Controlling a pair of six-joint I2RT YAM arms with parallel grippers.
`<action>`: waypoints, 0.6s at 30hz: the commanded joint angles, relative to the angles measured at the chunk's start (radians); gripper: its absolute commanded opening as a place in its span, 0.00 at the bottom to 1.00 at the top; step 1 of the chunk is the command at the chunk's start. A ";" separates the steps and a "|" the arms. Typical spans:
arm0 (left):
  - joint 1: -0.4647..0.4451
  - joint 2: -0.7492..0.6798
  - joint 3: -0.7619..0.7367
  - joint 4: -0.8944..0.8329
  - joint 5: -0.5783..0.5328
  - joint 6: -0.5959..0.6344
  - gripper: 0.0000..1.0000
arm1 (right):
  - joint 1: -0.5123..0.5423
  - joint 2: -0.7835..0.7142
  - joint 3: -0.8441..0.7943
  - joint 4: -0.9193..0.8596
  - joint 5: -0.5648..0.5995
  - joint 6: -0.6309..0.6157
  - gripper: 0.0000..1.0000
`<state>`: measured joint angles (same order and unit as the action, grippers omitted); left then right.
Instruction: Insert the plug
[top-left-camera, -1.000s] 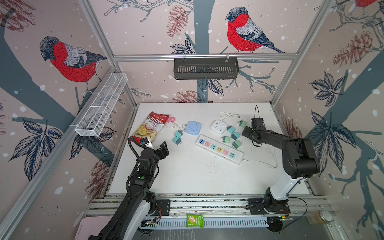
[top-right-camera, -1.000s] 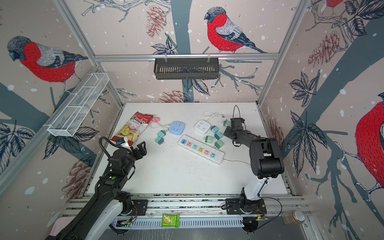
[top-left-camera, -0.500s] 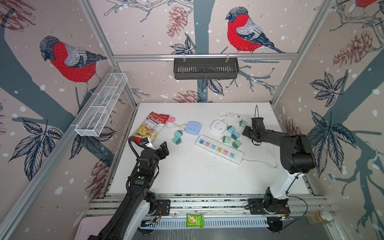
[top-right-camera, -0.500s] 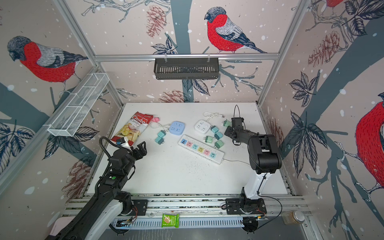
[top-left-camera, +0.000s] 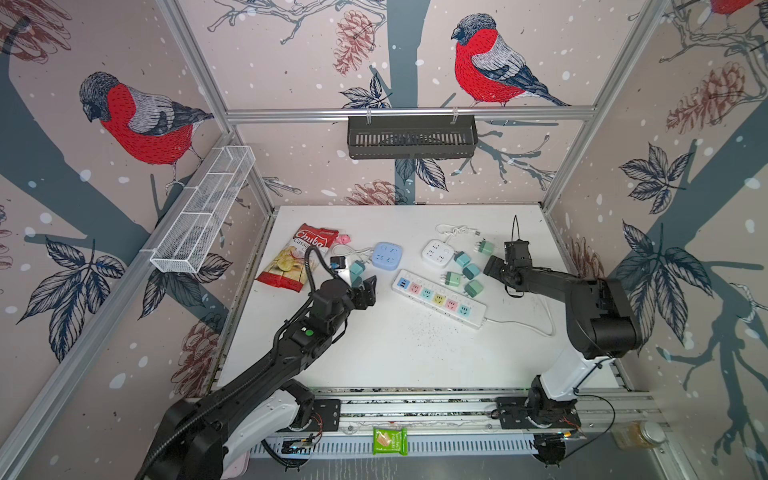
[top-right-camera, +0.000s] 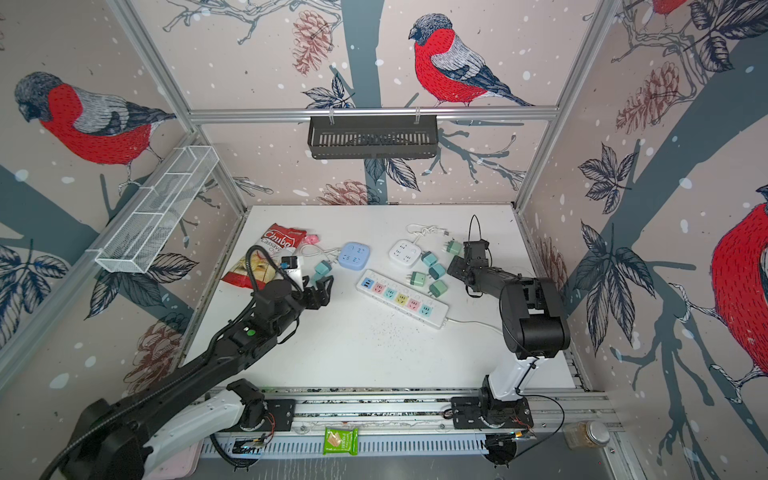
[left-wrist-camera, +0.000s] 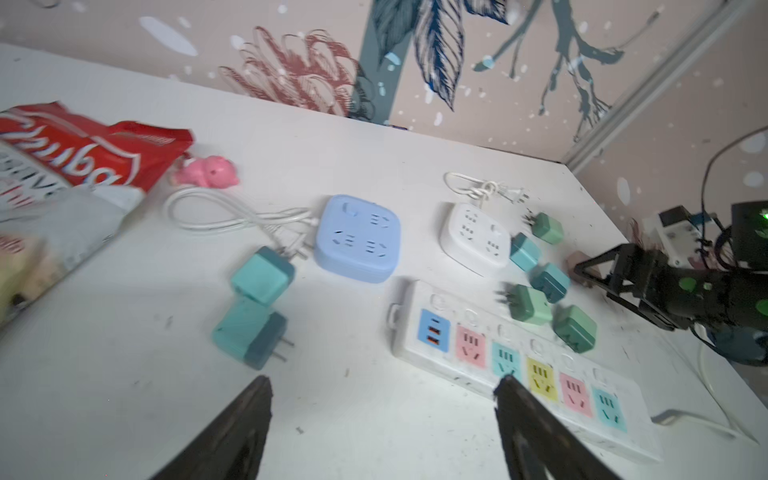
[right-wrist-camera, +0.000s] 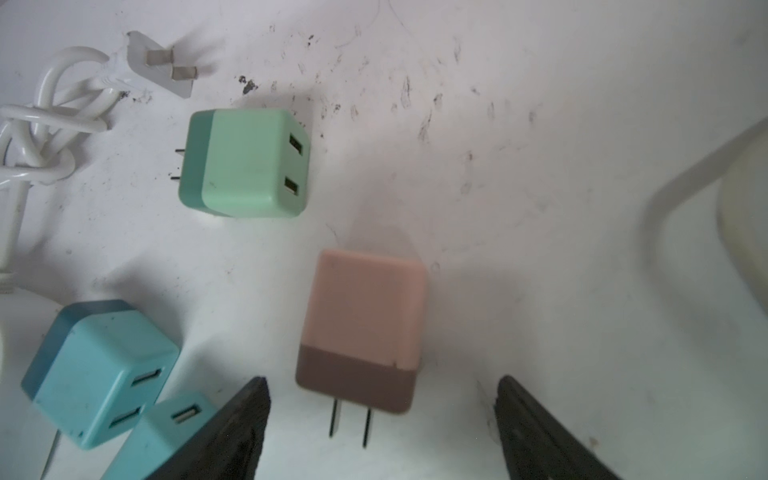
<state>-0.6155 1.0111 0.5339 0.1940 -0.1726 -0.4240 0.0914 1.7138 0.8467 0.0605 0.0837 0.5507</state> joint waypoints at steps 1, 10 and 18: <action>-0.052 0.139 0.113 0.048 -0.011 0.045 0.84 | 0.008 -0.015 -0.009 0.047 0.032 0.007 0.88; -0.114 0.740 0.641 -0.190 0.020 0.070 0.58 | 0.005 -0.005 -0.001 0.049 0.013 -0.006 0.84; -0.115 1.058 0.972 -0.414 0.003 0.067 0.40 | 0.022 -0.194 -0.181 0.202 0.050 -0.007 0.86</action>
<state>-0.7292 2.0277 1.4490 -0.1074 -0.1585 -0.3622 0.1066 1.5707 0.7074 0.1734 0.1020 0.5472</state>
